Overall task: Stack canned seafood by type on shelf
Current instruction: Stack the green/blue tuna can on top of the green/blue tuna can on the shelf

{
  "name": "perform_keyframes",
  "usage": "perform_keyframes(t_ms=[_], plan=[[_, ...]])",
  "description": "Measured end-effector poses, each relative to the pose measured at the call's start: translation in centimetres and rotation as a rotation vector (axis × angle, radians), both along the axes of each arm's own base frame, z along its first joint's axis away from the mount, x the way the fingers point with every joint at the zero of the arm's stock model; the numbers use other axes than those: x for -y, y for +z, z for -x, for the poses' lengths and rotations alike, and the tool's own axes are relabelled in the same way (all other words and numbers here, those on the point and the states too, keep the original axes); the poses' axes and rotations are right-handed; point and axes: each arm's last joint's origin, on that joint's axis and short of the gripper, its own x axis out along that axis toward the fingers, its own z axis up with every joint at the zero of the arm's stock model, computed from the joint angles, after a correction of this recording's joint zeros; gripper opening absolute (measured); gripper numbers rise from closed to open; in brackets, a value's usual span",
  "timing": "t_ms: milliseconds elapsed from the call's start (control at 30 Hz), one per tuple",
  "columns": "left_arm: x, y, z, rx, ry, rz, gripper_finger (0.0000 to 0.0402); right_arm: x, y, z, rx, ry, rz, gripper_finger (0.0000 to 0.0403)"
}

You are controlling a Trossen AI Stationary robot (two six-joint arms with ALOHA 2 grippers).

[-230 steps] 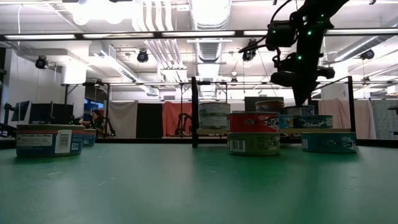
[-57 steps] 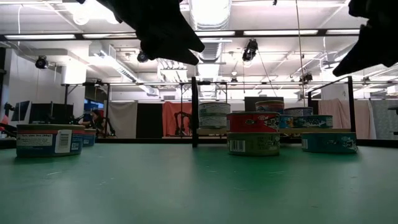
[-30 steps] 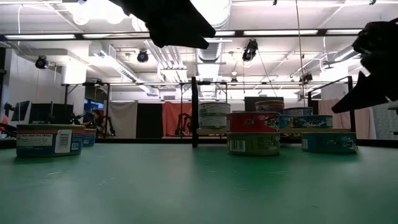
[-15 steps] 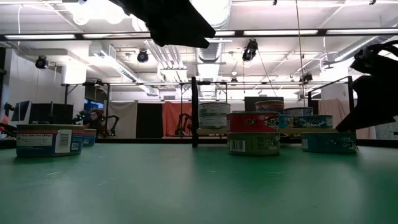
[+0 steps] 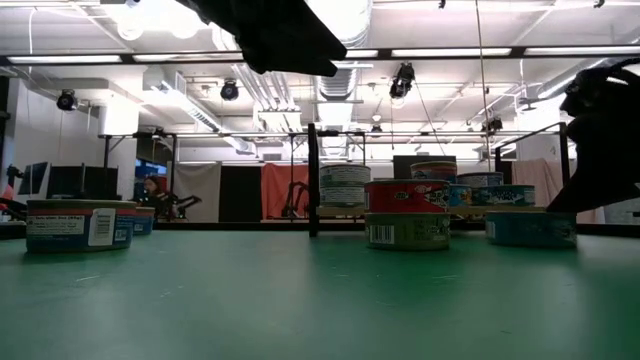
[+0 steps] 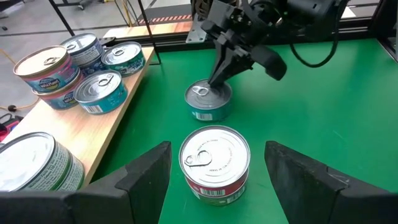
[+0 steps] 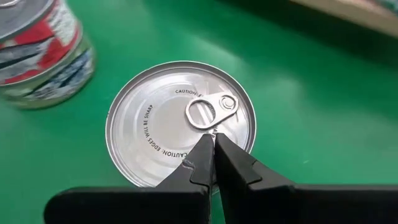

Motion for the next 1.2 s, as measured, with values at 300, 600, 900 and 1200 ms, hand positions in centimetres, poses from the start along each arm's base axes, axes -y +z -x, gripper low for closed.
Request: perform_keyframes(t_ms=[300,600,900,1200], plan=[[0.0,0.0,0.0,-0.001,0.000,0.000,0.0242,-1.7,2.5,-1.2,0.001,-0.021,-0.308,0.0009],[0.0,0.0,0.0,0.000,0.000,0.003,0.0242,-3.5,6.4,-3.2,0.096,0.142,-0.373,0.0009],[1.2,-0.3,0.4,0.001,-0.025,0.030,0.0242,-3.1,8.6,-2.6,0.045,0.244,-0.354,0.0009],[3.3,-0.7,-0.1,0.072,-0.062,0.087,0.0242,-1.8,9.6,-0.8,-0.041,0.215,-0.388,0.0009]])
